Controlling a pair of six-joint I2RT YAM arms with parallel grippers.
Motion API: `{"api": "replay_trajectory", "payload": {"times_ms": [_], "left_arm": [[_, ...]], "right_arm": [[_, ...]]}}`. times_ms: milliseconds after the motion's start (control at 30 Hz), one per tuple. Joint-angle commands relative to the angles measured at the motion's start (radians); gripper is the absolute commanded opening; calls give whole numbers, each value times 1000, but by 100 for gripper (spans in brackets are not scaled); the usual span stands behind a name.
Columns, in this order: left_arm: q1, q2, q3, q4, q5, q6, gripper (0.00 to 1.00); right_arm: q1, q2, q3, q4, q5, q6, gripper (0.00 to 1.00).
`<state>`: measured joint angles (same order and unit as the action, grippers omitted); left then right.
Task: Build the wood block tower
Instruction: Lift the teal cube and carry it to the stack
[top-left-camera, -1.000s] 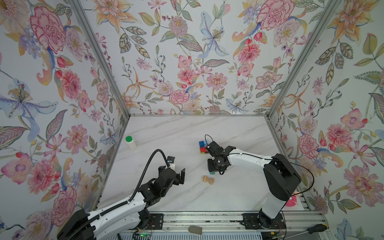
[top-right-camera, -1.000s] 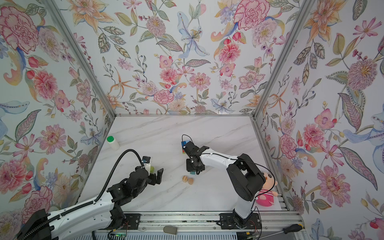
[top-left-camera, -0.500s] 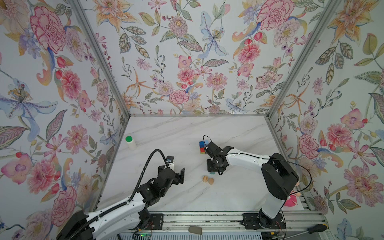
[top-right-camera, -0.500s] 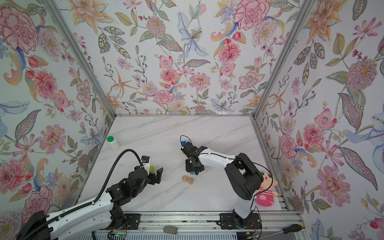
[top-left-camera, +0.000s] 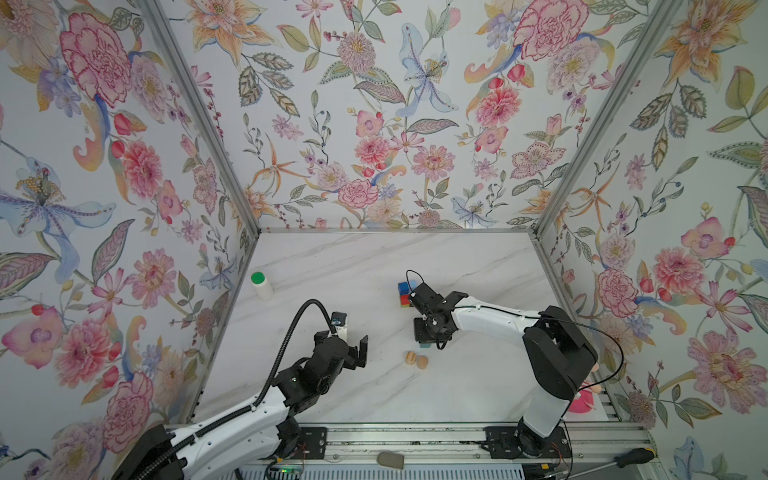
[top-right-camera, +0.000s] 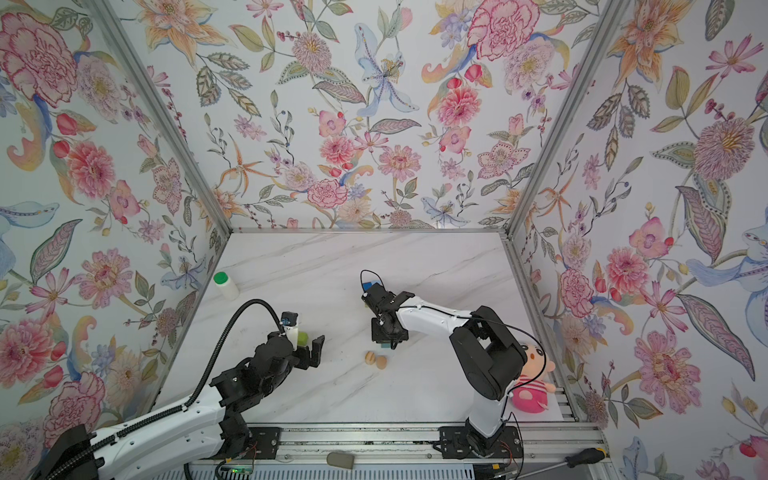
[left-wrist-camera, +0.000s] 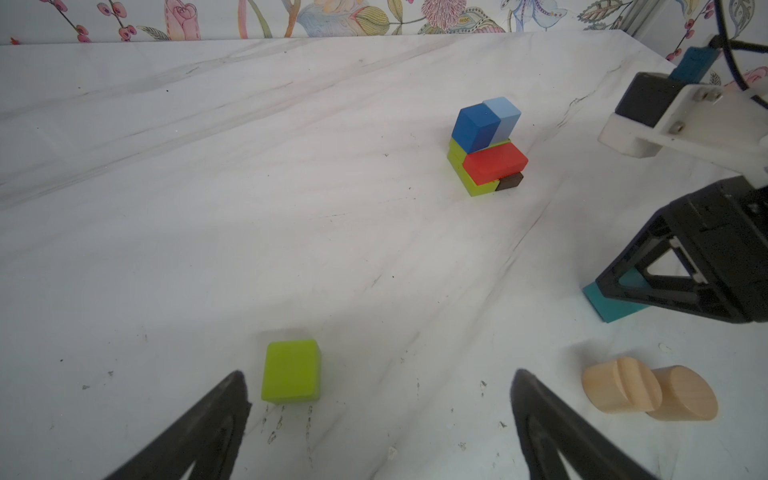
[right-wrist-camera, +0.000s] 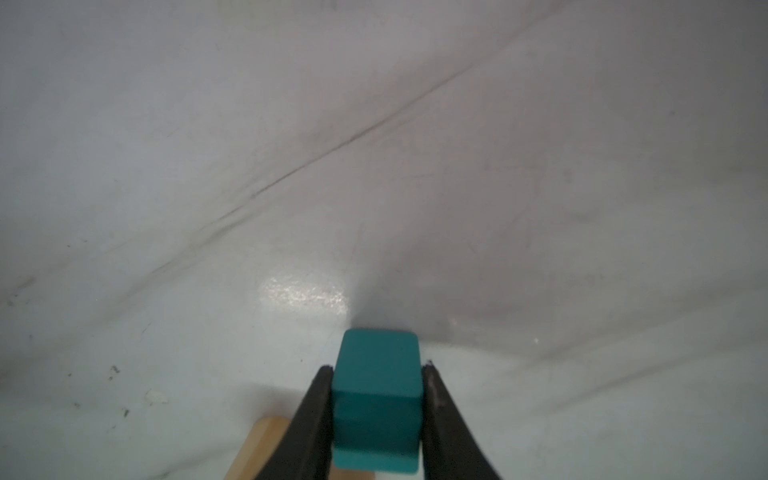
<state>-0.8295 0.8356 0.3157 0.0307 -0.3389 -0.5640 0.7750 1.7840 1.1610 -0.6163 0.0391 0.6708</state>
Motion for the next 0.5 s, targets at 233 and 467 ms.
{"api": "replay_trajectory", "payload": {"times_ms": [233, 467], "left_arm": [[45, 22, 16, 15, 13, 34, 99], [86, 44, 33, 32, 25, 47, 99]], "right_arm": [[-26, 20, 157, -70, 31, -62, 31], [-64, 112, 324, -110, 18, -124, 31]]}}
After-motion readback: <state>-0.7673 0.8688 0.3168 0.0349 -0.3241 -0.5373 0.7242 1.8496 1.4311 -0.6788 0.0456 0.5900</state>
